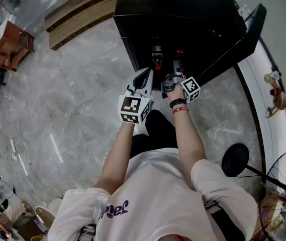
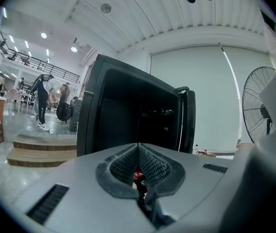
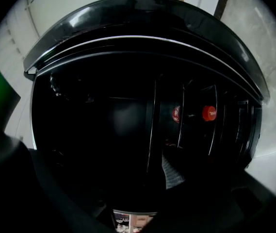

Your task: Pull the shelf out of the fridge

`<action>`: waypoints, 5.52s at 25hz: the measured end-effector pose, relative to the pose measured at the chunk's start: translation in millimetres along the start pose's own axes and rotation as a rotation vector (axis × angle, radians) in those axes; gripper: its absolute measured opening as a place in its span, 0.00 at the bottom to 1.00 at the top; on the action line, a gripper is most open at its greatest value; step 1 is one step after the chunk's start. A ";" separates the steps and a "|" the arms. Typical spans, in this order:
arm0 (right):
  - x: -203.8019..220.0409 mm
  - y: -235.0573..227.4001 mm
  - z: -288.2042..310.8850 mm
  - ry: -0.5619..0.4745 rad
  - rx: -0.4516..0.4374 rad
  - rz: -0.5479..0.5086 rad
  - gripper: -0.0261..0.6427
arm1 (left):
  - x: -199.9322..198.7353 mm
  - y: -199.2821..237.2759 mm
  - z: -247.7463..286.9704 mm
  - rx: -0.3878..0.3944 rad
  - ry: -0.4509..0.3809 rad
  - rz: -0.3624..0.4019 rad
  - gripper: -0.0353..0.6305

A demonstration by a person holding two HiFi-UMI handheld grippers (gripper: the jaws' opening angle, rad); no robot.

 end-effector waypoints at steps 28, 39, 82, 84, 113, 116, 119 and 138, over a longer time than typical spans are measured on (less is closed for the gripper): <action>-19.8 -20.8 100.6 -0.023 -0.019 0.132 0.43 | 28.4 14.5 30.1 -0.031 -0.023 -0.017 0.08; -20.6 -21.7 136.4 -0.008 -0.015 0.175 0.43 | 33.7 22.1 38.5 -0.041 -0.013 -0.036 0.08; -29.9 -21.9 142.2 -0.101 -0.038 0.100 0.08 | 45.1 22.9 34.1 0.013 -0.001 -0.051 0.08; -28.5 -21.0 135.1 -0.099 -0.036 0.102 0.08 | 41.4 18.8 32.9 0.021 -0.004 -0.049 0.08; 1.9 15.6 44.3 -0.096 -0.010 0.148 0.08 | -26.9 -6.3 -19.7 0.071 -0.015 -0.046 0.08; 5.9 24.4 33.4 -0.099 0.001 0.134 0.08 | -41.2 -8.1 -26.0 0.077 -0.010 -0.052 0.08; 10.9 32.8 24.3 -0.103 0.004 0.132 0.08 | -53.7 -6.3 -32.6 0.079 -0.009 -0.056 0.08; 34.1 55.3 -50.5 -0.094 0.050 0.110 0.08 | -83.2 -16.9 -81.7 0.093 0.020 -0.098 0.08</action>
Point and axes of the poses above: the fingertips, and each gripper's own axes: z forward along the fingers, y to its left, x out of its underside, the point moved 3 cm from there along -z, backward along the fingers, and after that the axes turned 13 degrees about z, right-handed, at the moved point
